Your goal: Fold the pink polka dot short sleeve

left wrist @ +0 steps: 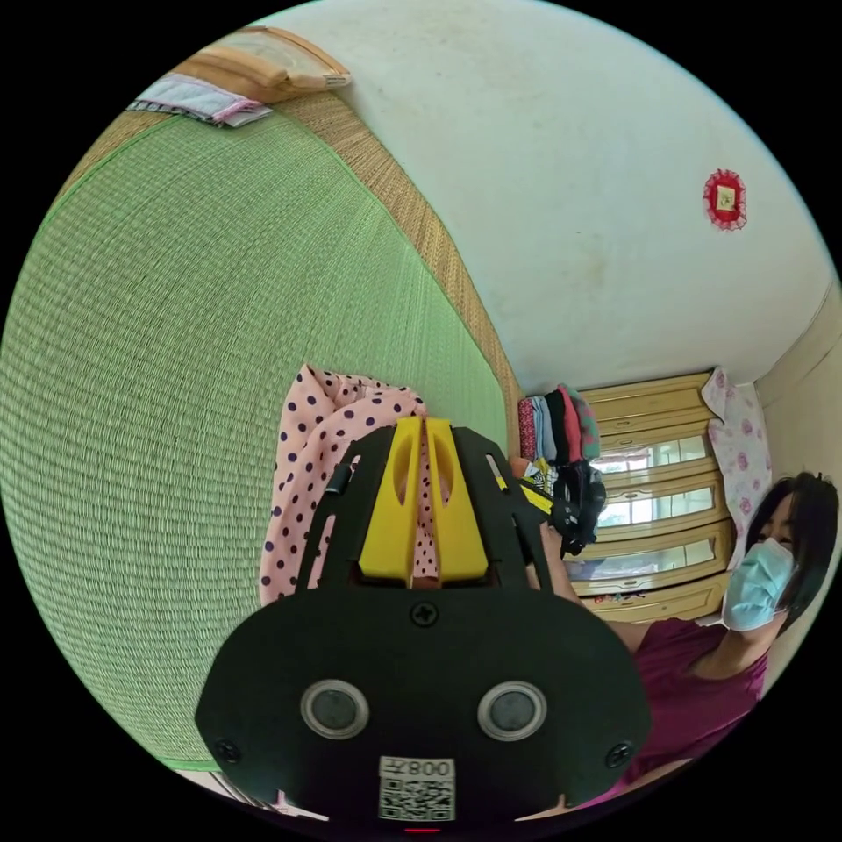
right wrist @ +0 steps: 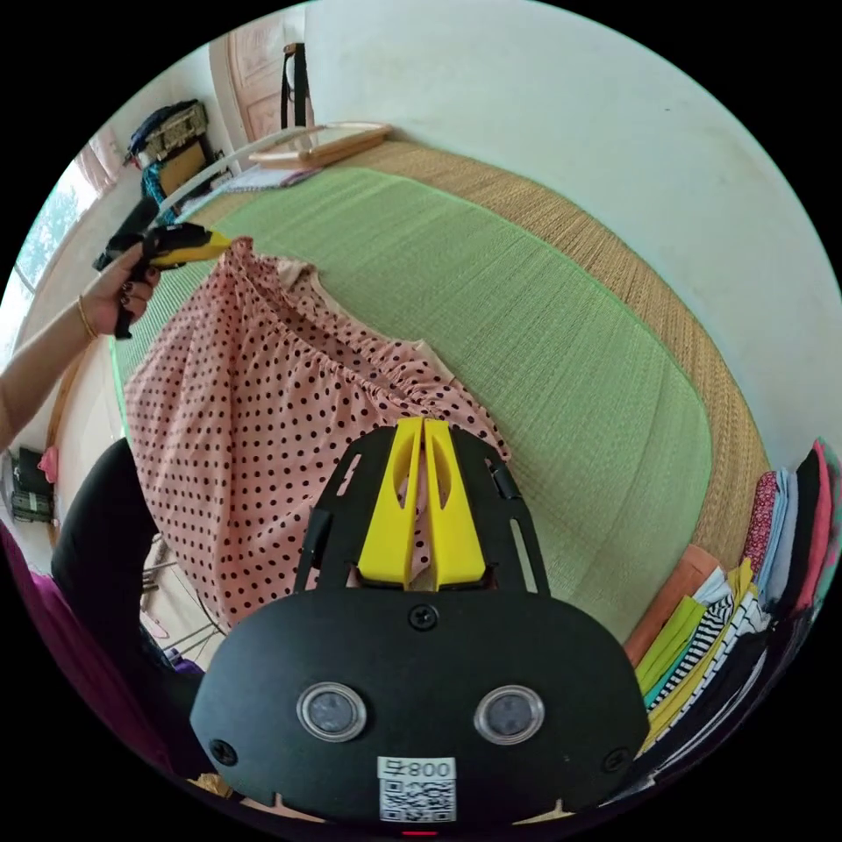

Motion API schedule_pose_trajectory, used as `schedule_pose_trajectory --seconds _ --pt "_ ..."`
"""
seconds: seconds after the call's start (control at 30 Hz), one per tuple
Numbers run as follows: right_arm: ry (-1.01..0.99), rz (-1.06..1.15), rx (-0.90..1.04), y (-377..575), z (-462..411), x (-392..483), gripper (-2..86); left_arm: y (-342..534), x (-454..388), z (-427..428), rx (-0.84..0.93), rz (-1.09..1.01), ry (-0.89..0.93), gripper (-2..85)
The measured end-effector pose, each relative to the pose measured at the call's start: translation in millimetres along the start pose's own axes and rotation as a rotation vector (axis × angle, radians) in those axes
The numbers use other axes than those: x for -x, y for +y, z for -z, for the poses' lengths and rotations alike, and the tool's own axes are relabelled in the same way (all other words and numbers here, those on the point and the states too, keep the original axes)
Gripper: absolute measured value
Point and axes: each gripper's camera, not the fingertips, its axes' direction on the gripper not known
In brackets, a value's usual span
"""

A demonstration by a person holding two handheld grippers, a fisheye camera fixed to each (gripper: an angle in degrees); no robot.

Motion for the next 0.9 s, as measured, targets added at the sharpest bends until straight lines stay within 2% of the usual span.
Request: schedule_pose_trajectory --seconds 0.2,0.53,0.9 --pt "-0.085 -0.092 -0.099 4.8 27.8 -37.4 -0.5 -8.2 8.8 2.8 -0.03 0.021 0.003 0.5" --pt "-0.118 -0.23 0.031 -7.0 -44.8 -91.0 -0.4 -13.7 38.8 -9.1 -0.032 0.095 -0.076 1.6" --pt "-0.302 -0.355 0.018 31.1 -55.3 -146.2 -0.2 14.3 36.0 23.1 -0.114 0.034 0.064 4.1"
